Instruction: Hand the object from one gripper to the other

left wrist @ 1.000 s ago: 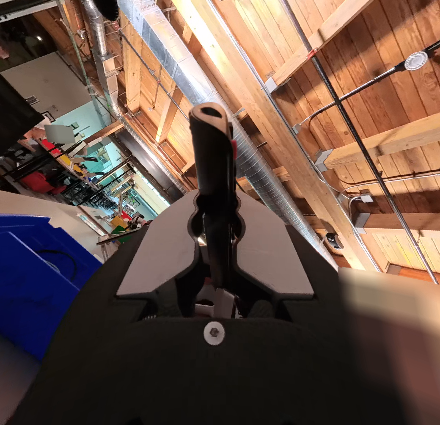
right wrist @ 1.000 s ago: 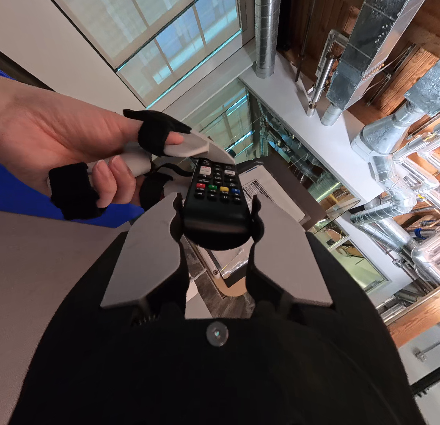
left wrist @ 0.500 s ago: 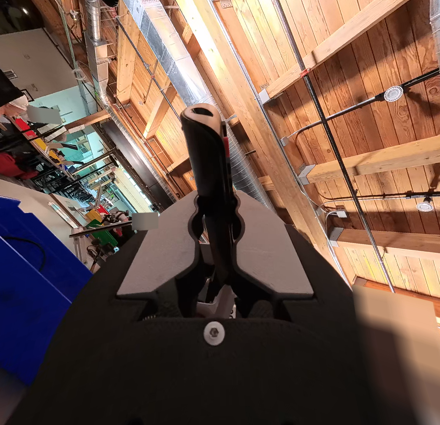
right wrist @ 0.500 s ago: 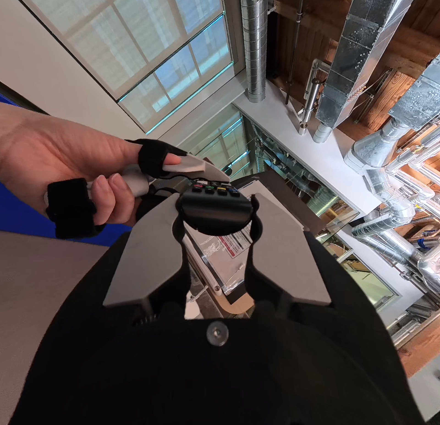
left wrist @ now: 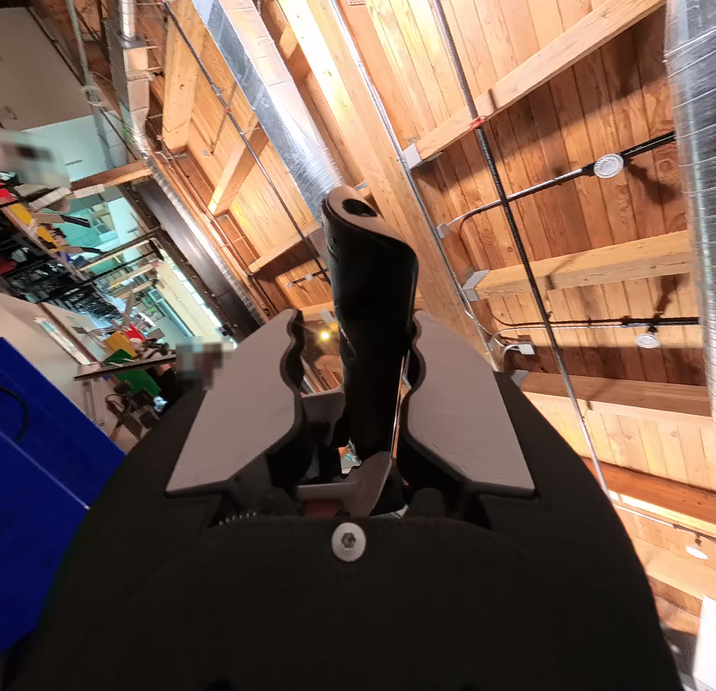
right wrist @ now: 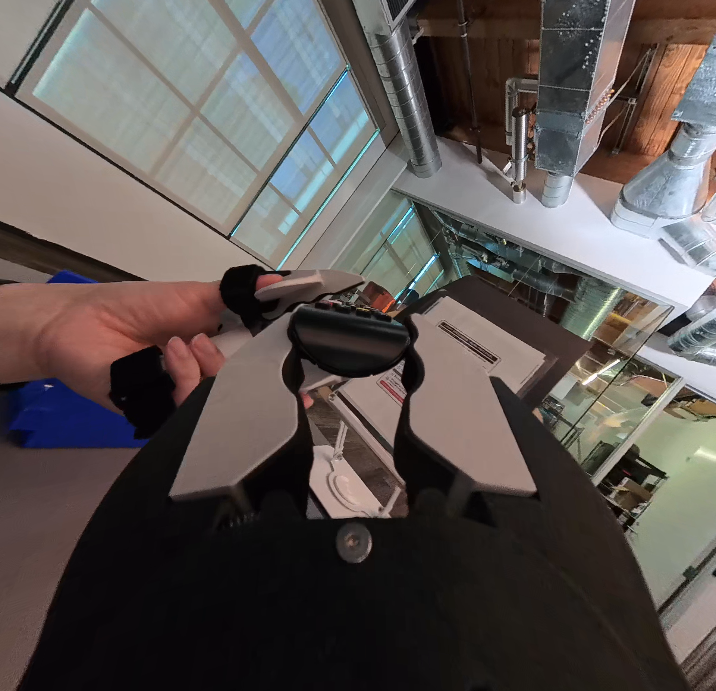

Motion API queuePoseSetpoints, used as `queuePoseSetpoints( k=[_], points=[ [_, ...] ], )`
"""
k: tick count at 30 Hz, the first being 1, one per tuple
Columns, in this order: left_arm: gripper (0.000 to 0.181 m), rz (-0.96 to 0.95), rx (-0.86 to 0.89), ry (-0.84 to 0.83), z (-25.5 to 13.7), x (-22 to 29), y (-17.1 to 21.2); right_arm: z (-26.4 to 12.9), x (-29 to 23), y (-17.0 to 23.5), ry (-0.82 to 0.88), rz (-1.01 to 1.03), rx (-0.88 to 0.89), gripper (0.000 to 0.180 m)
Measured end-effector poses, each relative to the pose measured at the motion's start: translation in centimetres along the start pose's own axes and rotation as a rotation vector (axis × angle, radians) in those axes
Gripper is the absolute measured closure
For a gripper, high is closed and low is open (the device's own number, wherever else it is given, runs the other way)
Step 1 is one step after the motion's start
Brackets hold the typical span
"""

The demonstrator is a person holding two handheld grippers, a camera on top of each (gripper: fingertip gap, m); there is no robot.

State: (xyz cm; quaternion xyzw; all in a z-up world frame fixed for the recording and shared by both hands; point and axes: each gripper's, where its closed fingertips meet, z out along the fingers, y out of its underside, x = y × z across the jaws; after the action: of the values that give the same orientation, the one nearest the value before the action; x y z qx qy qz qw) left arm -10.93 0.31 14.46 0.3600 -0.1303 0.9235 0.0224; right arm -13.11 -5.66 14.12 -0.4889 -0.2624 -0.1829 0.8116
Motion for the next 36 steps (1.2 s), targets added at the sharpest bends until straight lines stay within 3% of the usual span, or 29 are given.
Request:
queuePoseSetpoints(
  k=[1,4,8,17,22,26,31,36],
  points=[
    [0.127,0.016,0.013,-0.015,-0.1,-0.2,-0.3,-0.1,0.3,0.0,0.010,-0.012,-0.002,0.129],
    [0.115,0.078,0.065,-0.073,-0.9,-0.8,-2.0,-0.3,1.3,0.3,0.050,-0.067,-0.030,0.129],
    [0.117,0.230,0.096,-0.108,-2.1,-0.1,-4.8,-0.5,3.1,1.3,0.112,-0.068,-0.103,0.129],
    [0.134,1.109,-0.215,-0.351,-2.0,1.7,-3.8,-0.9,5.4,2.7,0.213,-0.125,-0.248,0.129],
    [0.131,1.658,-0.410,-0.557,-2.5,1.4,-3.3,-0.7,5.0,2.7,0.212,-0.158,-0.275,0.129],
    [0.134,2.121,-0.447,-0.690,-2.5,1.3,-2.8,-0.5,4.6,2.8,0.213,-0.159,-0.287,0.129],
    [0.132,2.406,-0.538,-0.749,-1.7,-0.8,-0.6,-0.4,4.0,2.3,0.201,-0.154,-0.286,0.129],
    [0.139,2.712,-0.448,-0.664,-0.4,-0.1,2.1,-0.1,3.1,1.7,0.171,-0.123,-0.279,0.129]
  ],
)
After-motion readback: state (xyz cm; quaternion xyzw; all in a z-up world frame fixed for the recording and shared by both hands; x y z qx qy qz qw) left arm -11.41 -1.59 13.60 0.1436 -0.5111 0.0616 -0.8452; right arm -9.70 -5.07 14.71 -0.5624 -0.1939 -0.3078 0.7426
